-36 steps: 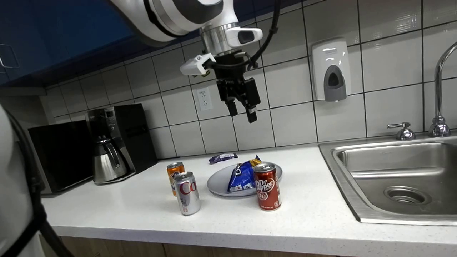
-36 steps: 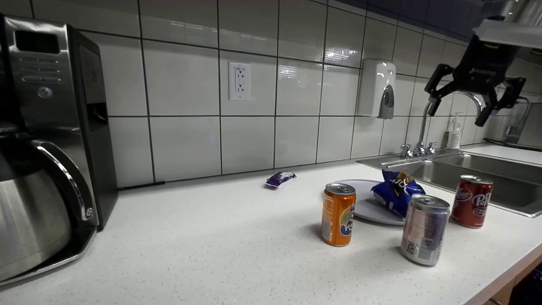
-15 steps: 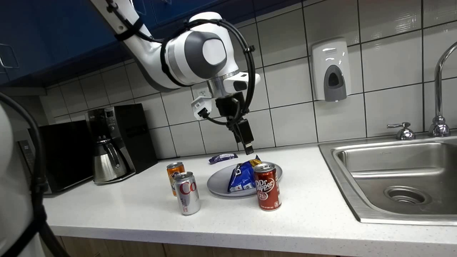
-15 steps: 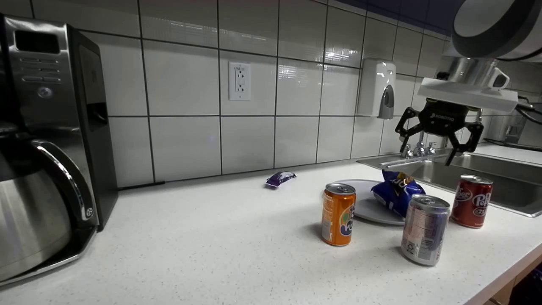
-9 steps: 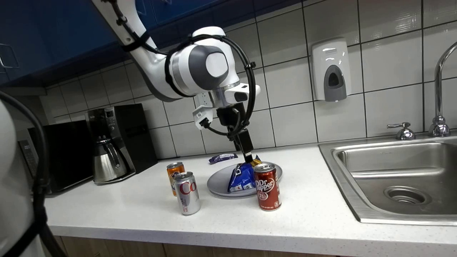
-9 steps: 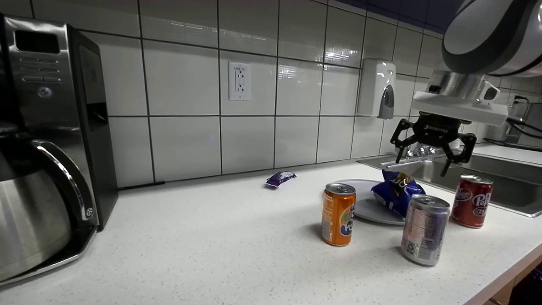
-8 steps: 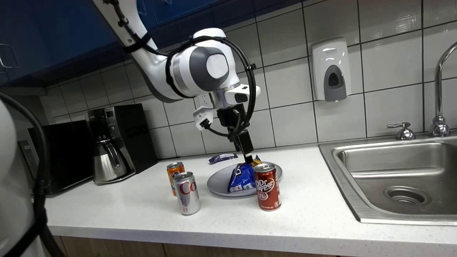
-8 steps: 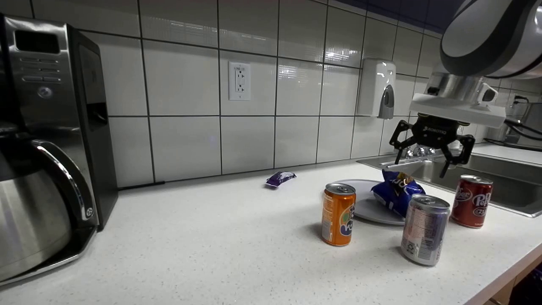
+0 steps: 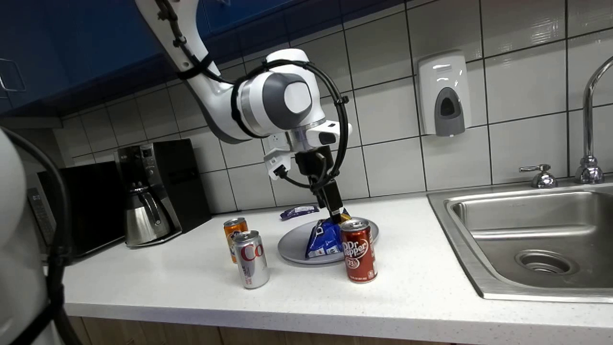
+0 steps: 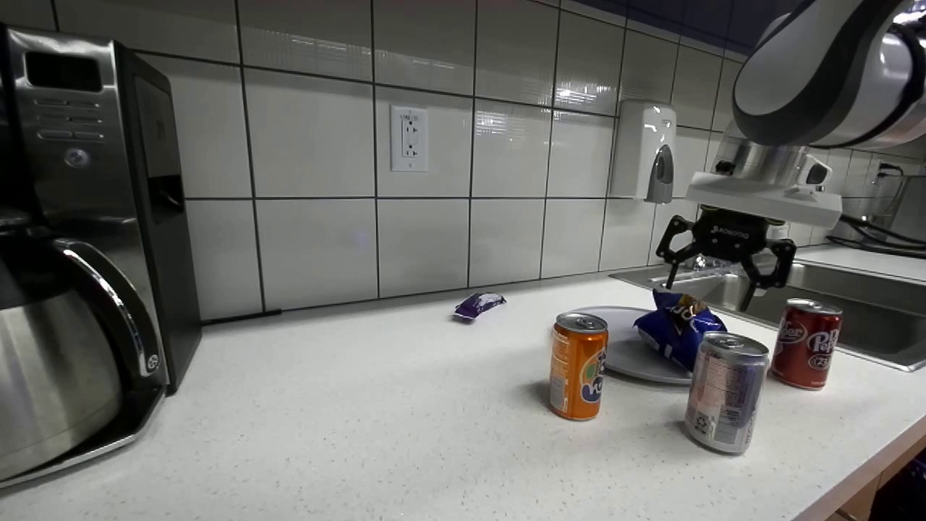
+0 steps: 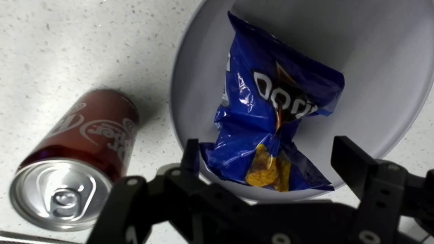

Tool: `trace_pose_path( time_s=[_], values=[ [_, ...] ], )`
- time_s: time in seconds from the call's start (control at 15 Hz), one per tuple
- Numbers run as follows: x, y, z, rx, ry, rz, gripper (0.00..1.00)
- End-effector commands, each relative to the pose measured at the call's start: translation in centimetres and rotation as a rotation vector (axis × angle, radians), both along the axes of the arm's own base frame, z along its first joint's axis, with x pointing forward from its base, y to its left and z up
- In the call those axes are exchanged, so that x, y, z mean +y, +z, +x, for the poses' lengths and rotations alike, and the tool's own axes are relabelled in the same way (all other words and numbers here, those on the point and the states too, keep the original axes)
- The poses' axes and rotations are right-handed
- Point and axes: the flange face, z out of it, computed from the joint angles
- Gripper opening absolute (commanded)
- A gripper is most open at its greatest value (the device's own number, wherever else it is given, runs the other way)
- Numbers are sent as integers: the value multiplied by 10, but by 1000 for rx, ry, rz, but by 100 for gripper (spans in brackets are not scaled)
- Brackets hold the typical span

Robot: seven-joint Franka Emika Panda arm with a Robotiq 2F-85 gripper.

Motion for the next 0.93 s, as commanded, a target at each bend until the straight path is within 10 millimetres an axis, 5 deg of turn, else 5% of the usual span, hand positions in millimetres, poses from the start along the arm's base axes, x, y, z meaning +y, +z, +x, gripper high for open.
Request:
trace_pose_path(
  time_s=[0.0, 0.13, 0.27, 0.87],
  values=[
    [-3, -2, 12, -5, -21, 6, 100],
    [-4, -3, 15, -3, -19, 6, 100],
    [-4, -4, 18, -4, -16, 3, 74],
    [-7, -4, 18, 0, -11, 0, 3]
  ],
)
